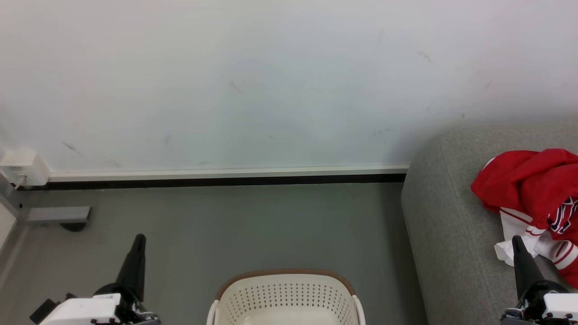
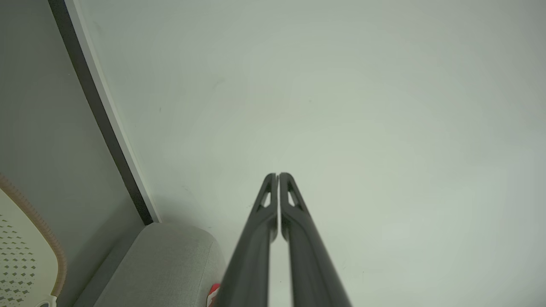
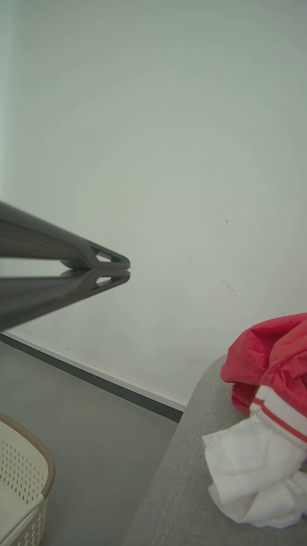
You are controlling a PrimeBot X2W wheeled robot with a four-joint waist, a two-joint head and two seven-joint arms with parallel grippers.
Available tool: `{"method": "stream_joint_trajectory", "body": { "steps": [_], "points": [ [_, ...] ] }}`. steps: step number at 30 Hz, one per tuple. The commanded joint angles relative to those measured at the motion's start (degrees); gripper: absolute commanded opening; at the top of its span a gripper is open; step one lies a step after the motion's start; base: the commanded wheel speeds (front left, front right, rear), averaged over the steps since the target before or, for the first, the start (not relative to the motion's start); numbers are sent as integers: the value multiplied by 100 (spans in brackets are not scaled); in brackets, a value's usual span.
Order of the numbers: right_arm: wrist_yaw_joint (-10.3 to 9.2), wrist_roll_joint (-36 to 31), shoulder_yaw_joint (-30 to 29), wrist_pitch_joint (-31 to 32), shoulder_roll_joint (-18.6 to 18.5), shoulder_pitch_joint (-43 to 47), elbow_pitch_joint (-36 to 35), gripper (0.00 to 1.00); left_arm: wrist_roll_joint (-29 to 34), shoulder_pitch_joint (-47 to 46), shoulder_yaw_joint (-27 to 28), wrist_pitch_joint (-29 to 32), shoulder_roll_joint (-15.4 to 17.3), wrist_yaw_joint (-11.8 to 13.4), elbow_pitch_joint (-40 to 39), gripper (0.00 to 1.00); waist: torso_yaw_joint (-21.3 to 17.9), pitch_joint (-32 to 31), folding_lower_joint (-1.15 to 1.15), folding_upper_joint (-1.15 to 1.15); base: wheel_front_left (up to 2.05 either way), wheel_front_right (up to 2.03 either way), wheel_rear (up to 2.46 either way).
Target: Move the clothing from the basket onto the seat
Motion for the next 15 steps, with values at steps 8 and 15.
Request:
{"method": "stream_joint_trajectory", "body": {
  "steps": [8,15],
  "points": [
    [-12,76,9,-27,-69,-28,-26,0,-75,-38,15,23,11,0,-9,0,0,0,0,0,0,0,0],
    [-12,88,19,-38,-77,-26,-27,0,-75,-38,15,24,11,0,-9,0,0,0,0,0,0,0,0]
  ]
}}
